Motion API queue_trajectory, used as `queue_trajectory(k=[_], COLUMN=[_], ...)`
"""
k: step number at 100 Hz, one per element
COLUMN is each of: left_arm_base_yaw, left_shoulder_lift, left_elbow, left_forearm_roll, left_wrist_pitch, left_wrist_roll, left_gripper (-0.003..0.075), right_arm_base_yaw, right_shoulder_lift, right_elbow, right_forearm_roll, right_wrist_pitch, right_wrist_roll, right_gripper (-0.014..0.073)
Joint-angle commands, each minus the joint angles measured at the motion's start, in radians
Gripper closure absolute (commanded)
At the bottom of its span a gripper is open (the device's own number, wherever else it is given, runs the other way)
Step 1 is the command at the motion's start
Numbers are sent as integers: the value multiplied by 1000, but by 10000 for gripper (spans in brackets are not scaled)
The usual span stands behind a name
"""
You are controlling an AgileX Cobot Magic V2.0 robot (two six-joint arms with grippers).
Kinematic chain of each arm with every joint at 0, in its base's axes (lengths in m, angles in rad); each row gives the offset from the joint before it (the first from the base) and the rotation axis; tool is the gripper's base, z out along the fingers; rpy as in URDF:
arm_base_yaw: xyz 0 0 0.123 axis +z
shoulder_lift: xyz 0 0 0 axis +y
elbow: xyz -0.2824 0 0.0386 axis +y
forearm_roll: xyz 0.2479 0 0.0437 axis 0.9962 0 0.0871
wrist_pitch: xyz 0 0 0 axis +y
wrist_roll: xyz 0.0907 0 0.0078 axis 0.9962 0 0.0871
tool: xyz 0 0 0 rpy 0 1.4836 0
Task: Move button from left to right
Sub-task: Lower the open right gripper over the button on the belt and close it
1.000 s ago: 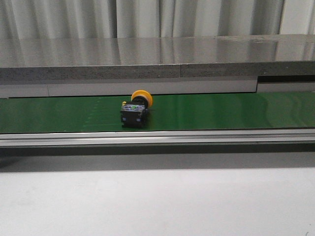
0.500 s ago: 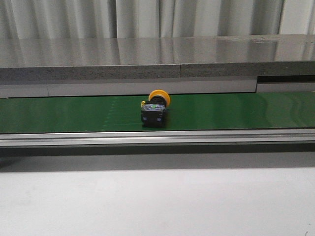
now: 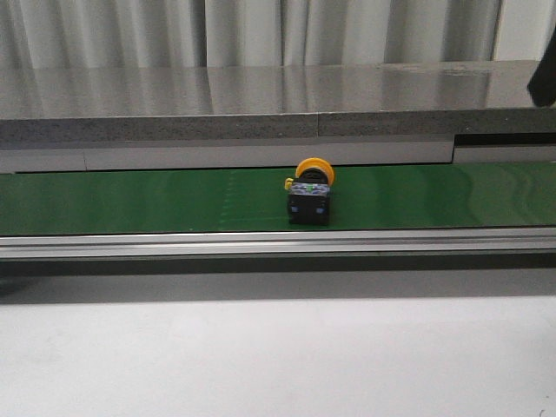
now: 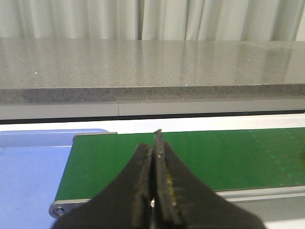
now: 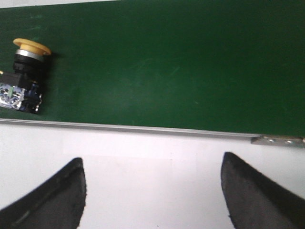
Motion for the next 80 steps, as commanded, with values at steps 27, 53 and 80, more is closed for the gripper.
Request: queue_trajectory(k=[27, 53, 80], left_arm_base_yaw=[-8, -8, -8], left_shoulder_lift=[9, 9, 9], left_elbow=[-30, -30, -30], left_forearm_roll=[-12, -12, -12], left_wrist_pitch=[-76, -76, -76], left_wrist_roll=[3, 3, 3], left_gripper=[741, 741, 741], right_arm_base_yaw=[127, 172, 205], right_shoulder_lift=[159, 297, 396], right_elbow=[-91, -203, -279], right_forearm_roll=[16, 9, 8], right_wrist_pitch=[-173, -170, -171], right_wrist_roll=[-14, -18, -18], right_gripper=[12, 12, 12])
